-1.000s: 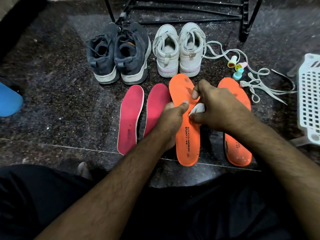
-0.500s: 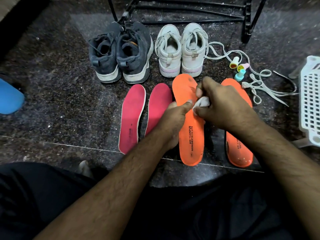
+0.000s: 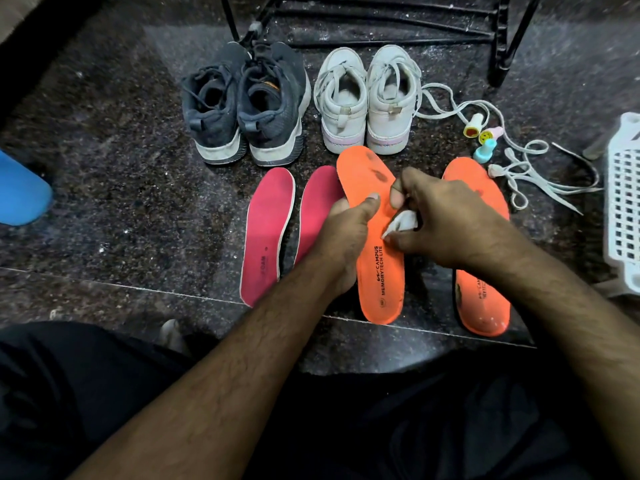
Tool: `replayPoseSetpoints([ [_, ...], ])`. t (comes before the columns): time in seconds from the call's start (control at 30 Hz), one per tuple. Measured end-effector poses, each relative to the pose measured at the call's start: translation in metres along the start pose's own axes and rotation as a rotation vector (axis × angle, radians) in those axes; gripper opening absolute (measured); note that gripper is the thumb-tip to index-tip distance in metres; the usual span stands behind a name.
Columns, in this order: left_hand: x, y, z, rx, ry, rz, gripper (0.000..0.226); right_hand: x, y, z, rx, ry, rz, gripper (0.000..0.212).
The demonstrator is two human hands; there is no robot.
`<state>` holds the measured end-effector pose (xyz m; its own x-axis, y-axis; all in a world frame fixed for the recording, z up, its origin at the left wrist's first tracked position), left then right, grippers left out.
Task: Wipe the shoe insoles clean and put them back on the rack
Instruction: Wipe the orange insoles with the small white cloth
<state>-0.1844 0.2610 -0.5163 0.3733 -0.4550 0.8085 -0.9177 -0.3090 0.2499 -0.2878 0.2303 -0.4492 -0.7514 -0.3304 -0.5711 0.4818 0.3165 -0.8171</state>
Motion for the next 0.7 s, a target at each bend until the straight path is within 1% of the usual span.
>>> replayPoseSetpoints([
  [0.1,-0.002,0.003,-0.002,-0.025,-0.007,0.000,0.019,-0.001,-0.001,-0.003,-0.048,-0.019,-0.036,0.040],
  [0.2,-0.002,0.005,-0.002,-0.038,0.001,0.014,0.019,-0.003,0.000,-0.004,-0.047,-0.041,-0.053,0.036],
  [0.37,-0.006,0.014,-0.008,-0.111,-0.018,0.051,0.018,0.010,-0.016,0.005,0.169,0.043,-0.013,0.026],
  [0.47,-0.006,0.016,-0.011,-0.122,-0.033,0.010,0.018,0.023,-0.024,0.010,0.232,0.121,0.006,0.027],
  [0.53,-0.005,0.012,-0.007,-0.090,-0.019,-0.006,0.017,0.023,-0.022,0.010,0.211,0.117,0.021,0.027],
  [0.7,-0.001,0.000,-0.001,0.013,0.009,-0.016,0.015,0.001,-0.007,0.003,0.107,0.012,-0.016,0.028],
])
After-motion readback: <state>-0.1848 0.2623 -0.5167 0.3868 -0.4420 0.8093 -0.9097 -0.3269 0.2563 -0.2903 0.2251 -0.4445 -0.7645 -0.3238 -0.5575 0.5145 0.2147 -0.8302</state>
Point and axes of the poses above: each hand's wrist, its own z-axis towards the middle knuckle, its own y-axis out of the palm, x = y × z, the point moved 8 cm from there along z, towards the middle knuckle, and after that the axes turned 2 degrees about x, right-handed, at the moved point
